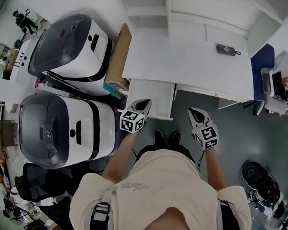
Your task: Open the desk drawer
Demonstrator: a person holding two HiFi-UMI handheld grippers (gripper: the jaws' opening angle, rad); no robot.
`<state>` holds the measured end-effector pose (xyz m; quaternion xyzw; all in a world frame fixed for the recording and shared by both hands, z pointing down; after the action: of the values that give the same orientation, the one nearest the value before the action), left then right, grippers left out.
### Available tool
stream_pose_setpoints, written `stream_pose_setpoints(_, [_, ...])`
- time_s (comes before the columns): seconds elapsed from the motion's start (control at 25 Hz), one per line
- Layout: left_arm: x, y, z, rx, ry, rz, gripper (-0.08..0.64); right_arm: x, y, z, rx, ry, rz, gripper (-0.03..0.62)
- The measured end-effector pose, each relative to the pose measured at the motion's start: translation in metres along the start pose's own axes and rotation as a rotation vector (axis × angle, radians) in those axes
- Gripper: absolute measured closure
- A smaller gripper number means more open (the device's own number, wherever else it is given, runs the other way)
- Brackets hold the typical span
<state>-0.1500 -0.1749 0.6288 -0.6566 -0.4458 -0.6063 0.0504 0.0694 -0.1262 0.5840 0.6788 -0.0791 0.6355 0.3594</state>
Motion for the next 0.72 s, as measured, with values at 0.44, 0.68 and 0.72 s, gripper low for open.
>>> stream_pose_setpoints(0.44, [-0.132, -0.016, 0.008, -0.002, 0.114, 0.194, 0.555, -0.092, -0.006, 0.034, 0.007, 0.043, 0.152, 0.591])
stream_pose_setpoints(0.68, [-0.188, -0.034, 0.012, -0.042, 0.172, 0.304, 0.555, -0.149, -0.017, 0.043, 0.051, -0.011, 0.236, 0.591])
stream_pose_setpoints(0.72, [-0.194, -0.036, 0.012, -0.047, 0.179, 0.317, 0.555, -0.156, -0.018, 0.043, 0.065, -0.028, 0.242, 0.591])
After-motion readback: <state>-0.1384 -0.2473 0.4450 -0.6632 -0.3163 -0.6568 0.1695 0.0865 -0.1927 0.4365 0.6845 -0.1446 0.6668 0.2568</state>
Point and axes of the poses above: the fingertips, and each gripper's own axes: y forward along the fingers, z to its right, x out of its underside, the point moved 3 cm from there along -y, backward along the fingers, and after that the axes turned 3 degrees about x, right-handed, at the moved point
